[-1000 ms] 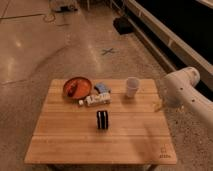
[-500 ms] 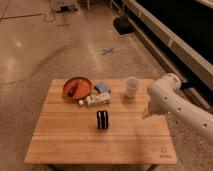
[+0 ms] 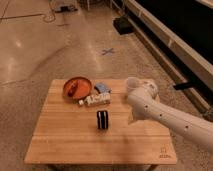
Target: Knock the eraser over
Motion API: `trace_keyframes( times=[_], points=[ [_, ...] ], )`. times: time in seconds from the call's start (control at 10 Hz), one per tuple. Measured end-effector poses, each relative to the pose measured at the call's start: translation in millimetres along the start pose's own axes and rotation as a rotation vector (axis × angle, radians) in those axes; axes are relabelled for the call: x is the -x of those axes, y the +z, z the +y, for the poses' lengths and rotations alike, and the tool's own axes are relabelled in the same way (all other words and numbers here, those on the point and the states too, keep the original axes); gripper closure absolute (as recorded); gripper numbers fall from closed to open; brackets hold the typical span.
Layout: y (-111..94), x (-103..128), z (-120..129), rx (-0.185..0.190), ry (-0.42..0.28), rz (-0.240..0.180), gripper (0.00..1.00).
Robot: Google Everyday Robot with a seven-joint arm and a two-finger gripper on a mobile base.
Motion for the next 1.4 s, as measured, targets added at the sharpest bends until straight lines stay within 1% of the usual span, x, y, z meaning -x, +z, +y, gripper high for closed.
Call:
trace_keyframes(
  times=[0.2, 0.3, 0.5, 0.8, 0.9, 1.2, 1.3, 1.4],
  points=[
    [0.5, 1.2, 15.0, -0.006, -0.008, 0.001, 0.23],
    [-3.7, 3.7, 32.4, -0.01, -0.021, 0.006, 0.23],
    [-9.0, 7.3, 55.2, -0.011, -0.039, 0.018, 0.23],
    [-13.4, 15.2, 61.0, -0.01, -0.038, 0.04, 0.23],
    [-15.4, 18.3, 71.5, -0.007, -0.048, 0.044, 0.23],
    [-19.3, 14.0, 100.4, -0.008, -0.072, 0.047, 0.23],
    [-23.6, 19.9, 106.1, -0.013, -0.078, 0.047, 0.23],
    [-24.8, 23.3, 106.6, -0.009, -0.081, 0.047, 0.23]
  ],
)
